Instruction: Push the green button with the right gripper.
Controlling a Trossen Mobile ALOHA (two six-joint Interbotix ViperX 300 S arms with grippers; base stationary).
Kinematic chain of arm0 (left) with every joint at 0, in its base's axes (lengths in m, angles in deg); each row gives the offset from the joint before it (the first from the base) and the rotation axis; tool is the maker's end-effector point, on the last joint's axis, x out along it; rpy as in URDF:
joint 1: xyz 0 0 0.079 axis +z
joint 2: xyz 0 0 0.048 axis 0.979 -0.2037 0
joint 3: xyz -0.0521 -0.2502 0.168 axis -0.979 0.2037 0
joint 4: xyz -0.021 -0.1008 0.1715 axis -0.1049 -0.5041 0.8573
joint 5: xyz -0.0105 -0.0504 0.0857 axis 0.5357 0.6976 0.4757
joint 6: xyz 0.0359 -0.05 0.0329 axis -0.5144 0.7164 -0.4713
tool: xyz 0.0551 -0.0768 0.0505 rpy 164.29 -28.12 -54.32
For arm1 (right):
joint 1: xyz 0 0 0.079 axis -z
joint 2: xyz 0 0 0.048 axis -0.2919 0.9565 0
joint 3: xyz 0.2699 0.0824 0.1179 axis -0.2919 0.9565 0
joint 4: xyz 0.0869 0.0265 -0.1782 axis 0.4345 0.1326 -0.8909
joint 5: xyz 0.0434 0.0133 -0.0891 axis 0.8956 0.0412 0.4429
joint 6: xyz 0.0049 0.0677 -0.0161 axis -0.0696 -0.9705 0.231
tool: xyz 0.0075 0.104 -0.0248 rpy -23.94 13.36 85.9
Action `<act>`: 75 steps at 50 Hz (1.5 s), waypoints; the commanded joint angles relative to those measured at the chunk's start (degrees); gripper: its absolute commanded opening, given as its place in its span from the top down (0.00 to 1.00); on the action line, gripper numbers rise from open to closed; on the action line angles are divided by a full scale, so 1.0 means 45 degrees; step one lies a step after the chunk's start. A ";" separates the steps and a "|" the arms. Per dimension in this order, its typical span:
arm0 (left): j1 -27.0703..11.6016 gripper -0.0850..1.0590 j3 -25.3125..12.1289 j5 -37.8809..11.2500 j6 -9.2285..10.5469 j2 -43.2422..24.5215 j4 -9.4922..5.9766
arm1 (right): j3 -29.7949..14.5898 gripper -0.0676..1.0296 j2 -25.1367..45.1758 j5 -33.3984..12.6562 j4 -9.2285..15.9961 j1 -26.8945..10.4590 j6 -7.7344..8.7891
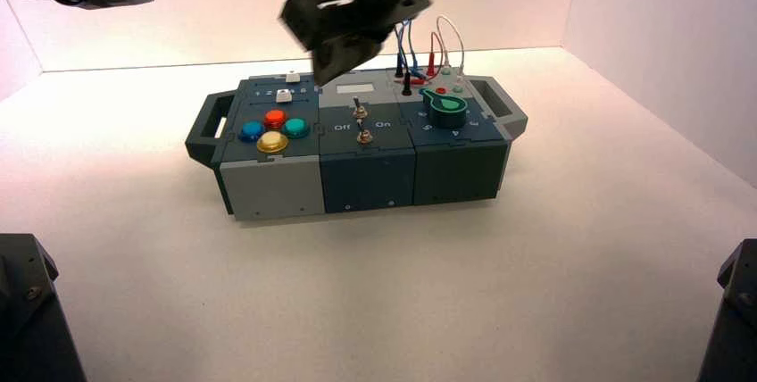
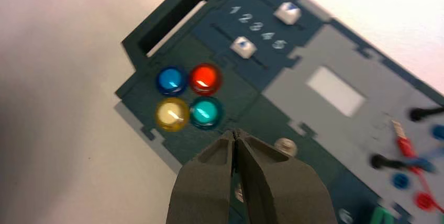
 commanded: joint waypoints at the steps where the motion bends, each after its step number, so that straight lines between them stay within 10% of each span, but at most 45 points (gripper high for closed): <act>1: 0.0078 0.95 -0.0352 0.0117 -0.0020 0.0039 0.0000 | -0.0723 0.96 0.0156 -0.0117 -0.0059 -0.0332 0.0039; 75: 0.0078 0.95 -0.0352 0.0117 -0.0020 0.0078 0.0000 | -0.2090 0.96 0.2187 -0.1074 -0.0469 -0.0625 0.0039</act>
